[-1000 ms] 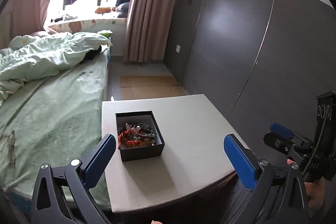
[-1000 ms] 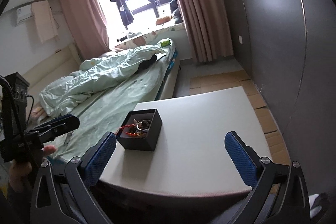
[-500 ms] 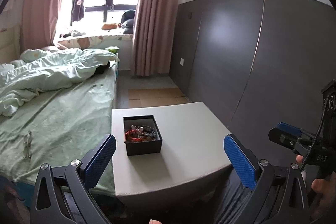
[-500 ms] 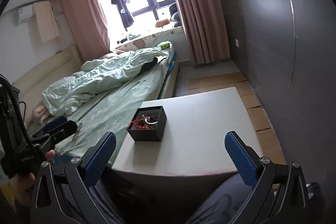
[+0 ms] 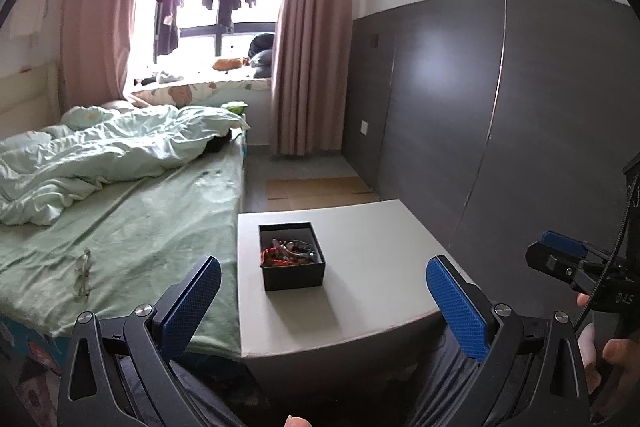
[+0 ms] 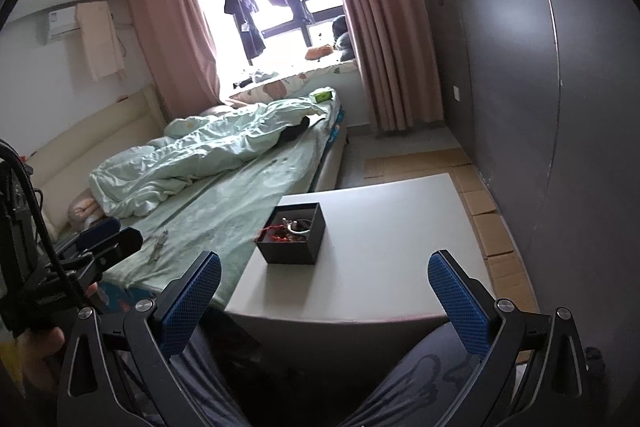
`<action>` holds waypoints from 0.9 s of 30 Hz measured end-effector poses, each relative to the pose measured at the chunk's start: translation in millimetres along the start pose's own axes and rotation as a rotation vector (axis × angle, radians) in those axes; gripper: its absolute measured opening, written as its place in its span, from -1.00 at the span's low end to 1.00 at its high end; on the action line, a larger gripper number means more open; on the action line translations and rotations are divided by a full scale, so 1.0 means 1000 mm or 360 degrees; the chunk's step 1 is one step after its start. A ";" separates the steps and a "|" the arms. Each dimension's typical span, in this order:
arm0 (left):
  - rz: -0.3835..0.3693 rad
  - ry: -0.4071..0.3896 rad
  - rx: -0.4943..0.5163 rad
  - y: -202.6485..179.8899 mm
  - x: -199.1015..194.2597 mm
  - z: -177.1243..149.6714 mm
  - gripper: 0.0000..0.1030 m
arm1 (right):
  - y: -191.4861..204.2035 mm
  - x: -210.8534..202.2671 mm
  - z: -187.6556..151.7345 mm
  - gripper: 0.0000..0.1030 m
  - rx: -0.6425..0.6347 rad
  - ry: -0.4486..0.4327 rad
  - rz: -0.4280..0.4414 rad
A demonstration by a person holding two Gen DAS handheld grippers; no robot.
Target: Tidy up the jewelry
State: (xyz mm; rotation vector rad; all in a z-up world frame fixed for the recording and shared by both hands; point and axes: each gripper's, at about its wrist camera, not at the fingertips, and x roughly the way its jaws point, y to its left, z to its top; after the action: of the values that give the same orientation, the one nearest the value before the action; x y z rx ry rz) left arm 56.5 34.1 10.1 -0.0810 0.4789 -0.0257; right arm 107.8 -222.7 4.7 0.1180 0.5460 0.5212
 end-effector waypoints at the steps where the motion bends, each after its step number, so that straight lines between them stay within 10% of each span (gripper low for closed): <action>1: 0.0002 -0.0004 -0.0005 0.001 -0.002 0.000 0.99 | 0.001 -0.002 -0.001 1.00 -0.0003 -0.0002 0.0006; 27: 0.0049 -0.0021 -0.0041 0.014 -0.016 -0.011 0.99 | 0.005 -0.004 -0.005 1.00 0.0008 -0.0009 0.0031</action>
State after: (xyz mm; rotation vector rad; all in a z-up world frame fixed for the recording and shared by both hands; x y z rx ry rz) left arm 37.3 48.1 7.1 -0.0988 0.4671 0.0114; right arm 100.1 -221.0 3.7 0.1298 0.5411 0.5385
